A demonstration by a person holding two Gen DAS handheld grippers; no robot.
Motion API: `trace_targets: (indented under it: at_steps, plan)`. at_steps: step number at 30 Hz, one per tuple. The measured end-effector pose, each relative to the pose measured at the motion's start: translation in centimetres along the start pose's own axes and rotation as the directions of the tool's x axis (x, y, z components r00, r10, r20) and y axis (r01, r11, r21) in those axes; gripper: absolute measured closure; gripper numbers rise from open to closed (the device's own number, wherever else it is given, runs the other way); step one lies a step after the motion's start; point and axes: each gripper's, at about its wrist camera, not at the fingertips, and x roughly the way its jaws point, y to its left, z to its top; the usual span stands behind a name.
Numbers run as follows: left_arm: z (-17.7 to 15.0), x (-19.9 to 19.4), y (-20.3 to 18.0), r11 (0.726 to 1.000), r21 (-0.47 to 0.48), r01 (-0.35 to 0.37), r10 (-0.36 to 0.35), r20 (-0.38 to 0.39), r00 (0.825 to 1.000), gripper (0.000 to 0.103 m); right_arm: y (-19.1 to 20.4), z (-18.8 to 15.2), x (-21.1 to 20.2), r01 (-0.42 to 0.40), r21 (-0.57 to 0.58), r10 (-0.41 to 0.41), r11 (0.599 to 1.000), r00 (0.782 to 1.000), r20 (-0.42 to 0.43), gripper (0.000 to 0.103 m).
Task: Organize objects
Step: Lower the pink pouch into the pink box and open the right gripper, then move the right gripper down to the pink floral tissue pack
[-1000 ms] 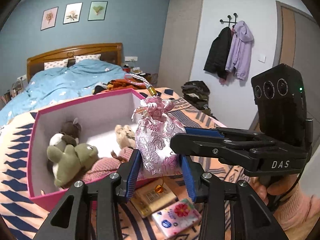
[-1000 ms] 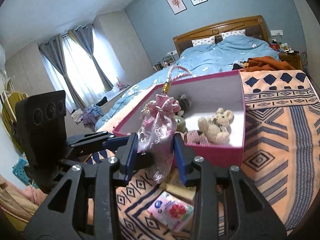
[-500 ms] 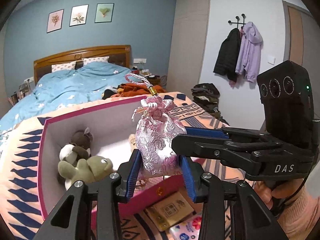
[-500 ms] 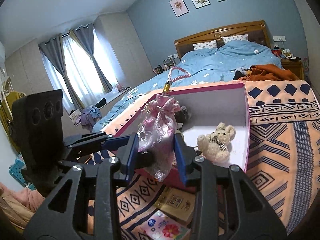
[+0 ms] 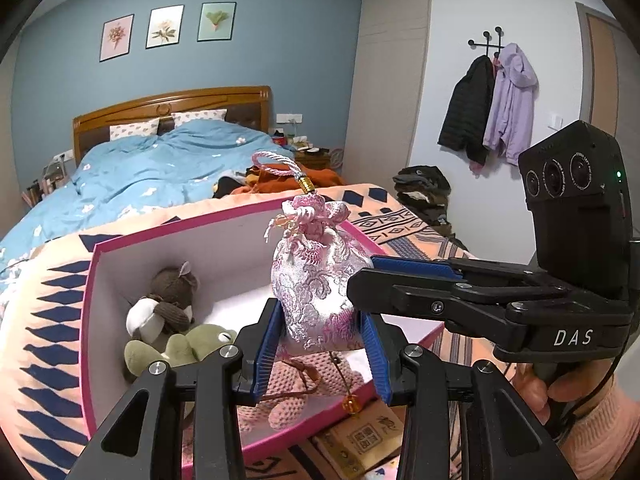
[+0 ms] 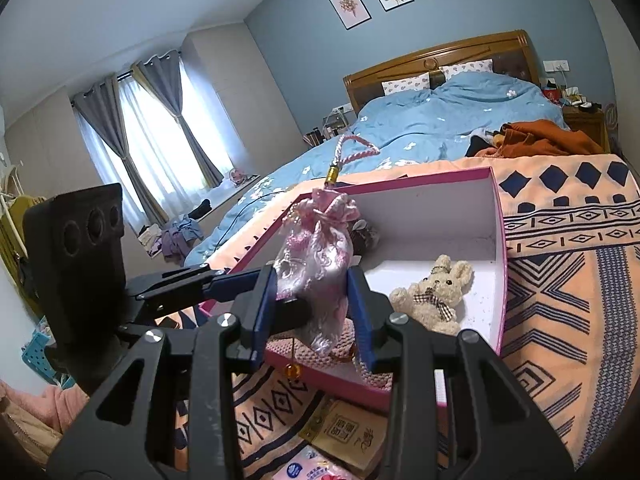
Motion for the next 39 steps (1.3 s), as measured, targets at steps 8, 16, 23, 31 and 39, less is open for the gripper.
trace_targets:
  at_steps: [8, 16, 23, 31, 39]
  plan:
    - [0.6, 0.8, 0.4, 1.000, 0.004, -0.023, 0.024, -0.011, 1.000, 0.063, -0.3, 0.6, 1.1, 0.008, 0.003, -0.008, 1.000, 1.000, -0.012, 0.064]
    - [0.9, 1.7, 1.0, 0.999, 0.001, -0.044, 0.044, -0.028, 0.999, 0.063, -0.6, 1.2, 2.5, 0.024, -0.004, -0.024, 1.000, 0.999, -0.030, 0.064]
    - [1.2, 2.3, 1.3, 0.998, -0.002, -0.062, 0.062, -0.041, 0.997, 0.063, -1.2, 1.6, 3.5, 0.033, 0.008, -0.032, 0.999, 0.998, -0.046, 0.064]
    - [2.0, 4.1, 1.8, 0.993, 0.003, -0.119, 0.119, -0.075, 0.990, 0.063, -1.7, 2.1, 4.5, 0.060, 0.022, -0.058, 0.998, 0.996, -0.063, 0.064]
    - [1.9, 5.6, 2.8, 0.981, -0.031, -0.194, 0.190, -0.106, 0.976, 0.054, -2.8, 1.7, 4.3, 0.098, 0.056, -0.095, 0.994, 0.994, -0.061, 0.064]
